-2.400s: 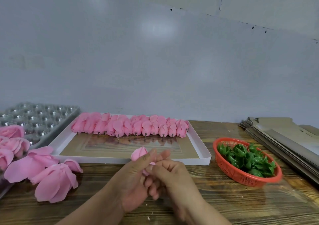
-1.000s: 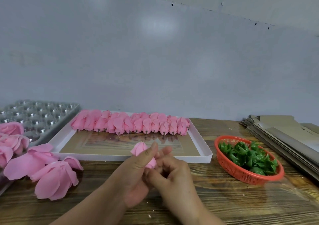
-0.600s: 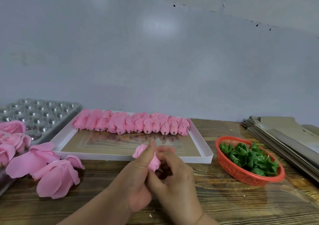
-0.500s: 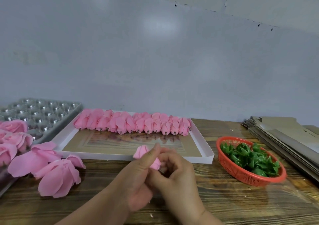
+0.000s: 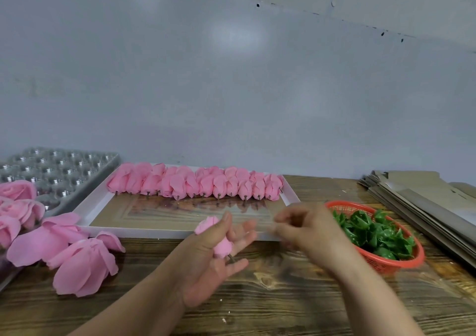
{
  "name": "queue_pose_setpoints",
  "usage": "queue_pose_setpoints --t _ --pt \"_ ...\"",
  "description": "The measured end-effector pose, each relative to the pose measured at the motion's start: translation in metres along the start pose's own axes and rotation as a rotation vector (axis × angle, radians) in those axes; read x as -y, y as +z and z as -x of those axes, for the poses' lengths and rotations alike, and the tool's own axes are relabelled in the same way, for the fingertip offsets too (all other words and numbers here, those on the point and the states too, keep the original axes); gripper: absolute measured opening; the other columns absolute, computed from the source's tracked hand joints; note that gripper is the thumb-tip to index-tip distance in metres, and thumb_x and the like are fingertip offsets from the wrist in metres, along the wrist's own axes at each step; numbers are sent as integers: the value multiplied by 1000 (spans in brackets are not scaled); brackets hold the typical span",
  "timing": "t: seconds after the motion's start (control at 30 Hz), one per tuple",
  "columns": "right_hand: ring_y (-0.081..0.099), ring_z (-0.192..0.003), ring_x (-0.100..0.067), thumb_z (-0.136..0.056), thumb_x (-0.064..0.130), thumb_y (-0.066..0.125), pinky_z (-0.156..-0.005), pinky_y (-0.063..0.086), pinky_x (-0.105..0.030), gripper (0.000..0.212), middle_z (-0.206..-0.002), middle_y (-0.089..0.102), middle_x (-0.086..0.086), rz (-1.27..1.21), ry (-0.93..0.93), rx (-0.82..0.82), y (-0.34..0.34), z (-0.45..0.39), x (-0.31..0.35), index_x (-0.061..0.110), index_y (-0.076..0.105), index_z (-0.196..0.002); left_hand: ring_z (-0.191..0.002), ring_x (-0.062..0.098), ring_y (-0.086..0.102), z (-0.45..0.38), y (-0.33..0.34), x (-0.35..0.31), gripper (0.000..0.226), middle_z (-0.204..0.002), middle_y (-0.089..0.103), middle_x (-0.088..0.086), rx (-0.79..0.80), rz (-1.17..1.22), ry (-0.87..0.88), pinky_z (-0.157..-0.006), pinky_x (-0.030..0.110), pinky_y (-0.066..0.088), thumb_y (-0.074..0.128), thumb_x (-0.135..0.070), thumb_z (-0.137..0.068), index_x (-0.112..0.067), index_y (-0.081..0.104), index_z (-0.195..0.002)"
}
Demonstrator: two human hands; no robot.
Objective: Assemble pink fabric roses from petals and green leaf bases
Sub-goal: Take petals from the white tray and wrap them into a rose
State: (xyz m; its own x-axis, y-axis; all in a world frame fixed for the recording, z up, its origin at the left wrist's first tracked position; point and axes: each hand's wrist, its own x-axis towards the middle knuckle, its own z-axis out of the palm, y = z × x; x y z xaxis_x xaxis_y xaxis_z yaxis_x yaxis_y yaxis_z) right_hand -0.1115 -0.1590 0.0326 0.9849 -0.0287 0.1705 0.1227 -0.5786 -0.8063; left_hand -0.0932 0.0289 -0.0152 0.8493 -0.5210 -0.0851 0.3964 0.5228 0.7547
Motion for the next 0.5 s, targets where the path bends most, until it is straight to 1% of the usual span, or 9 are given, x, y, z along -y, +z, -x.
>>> queue_pose_setpoints --t 0.07,0.1,0.13,0.17,0.23,0.3,0.4,0.47,0.5 --pt "57 -57 -10 -78 17 71 -56 46 -25 11 -60 63 4 363 64 -251 -31 -6 -18 17 67 -67 -102 21 69 -2 -1 2 28 -109 72 12 -58 -10 -13 -95 51 41 64 -30 -74 -14 61 -52" --pt "58 -60 -16 -78 20 68 -55 45 -26 14 -62 64 1 490 119 -342 -44 -8 -28 18 66 -64 -101 22 69 -3 -1 3 25 -104 73 13 -68 -9 -20 -94 50 42 65 -30 -73 -13 62 -55" --pt "57 -62 -19 -77 21 67 -54 43 -27 15 -64 64 0 584 181 -399 -56 -8 -37 20 63 -63 -99 24 70 -3 0 5 22 -98 73 14 -79 -5 -27 -91 48 45 66 -29 -72 -11 63 -59" --pt "57 -64 -20 -76 23 67 -53 43 -27 13 -65 63 1 667 247 -411 -66 -8 -46 21 62 -65 -97 26 71 -3 0 7 21 -90 73 14 -91 1 -33 -87 46 48 66 -28 -72 -9 64 -65" --pt "58 -73 -19 -75 31 67 -61 47 -29 10 -72 61 2 858 357 -335 -79 -11 -61 22 63 -73 -90 29 72 -3 1 9 21 -78 70 13 -112 -6 -43 -76 42 55 67 -27 -73 -7 67 -68" --pt "55 -87 -19 -74 38 65 -75 48 -32 16 -82 60 2 1012 424 -221 -83 -16 -71 23 62 -75 -76 26 71 -3 2 10 23 -69 65 10 -125 -19 -52 -66 38 58 67 -29 -73 -9 69 -61" --pt "52 -91 -21 -74 36 64 -83 46 -35 14 -83 58 1 1029 484 -164 -85 -24 -78 23 60 -73 -57 18 62 -3 3 10 28 -61 56 5 -130 -67 -53 -63 34 57 66 -32 -76 -12 65 -57" --pt "55 -91 -22 -76 31 62 -86 48 -39 9 -88 61 -1 1017 504 -154 -84 -28 -80 22 61 -77 -53 14 56 -3 2 10 28 -60 52 3 -112 -113 -61 -64 33 55 66 -35 -77 -14 62 -58" --pt "57 -88 -22 -78 28 60 -84 48 -38 6 -89 62 -2 1019 505 -152 -84 -30 -82 22 60 -79 -51 13 54 -3 2 11 28 -60 51 2 -104 -130 -71 -64 32 55 66 -36 -76 -15 62 -57"
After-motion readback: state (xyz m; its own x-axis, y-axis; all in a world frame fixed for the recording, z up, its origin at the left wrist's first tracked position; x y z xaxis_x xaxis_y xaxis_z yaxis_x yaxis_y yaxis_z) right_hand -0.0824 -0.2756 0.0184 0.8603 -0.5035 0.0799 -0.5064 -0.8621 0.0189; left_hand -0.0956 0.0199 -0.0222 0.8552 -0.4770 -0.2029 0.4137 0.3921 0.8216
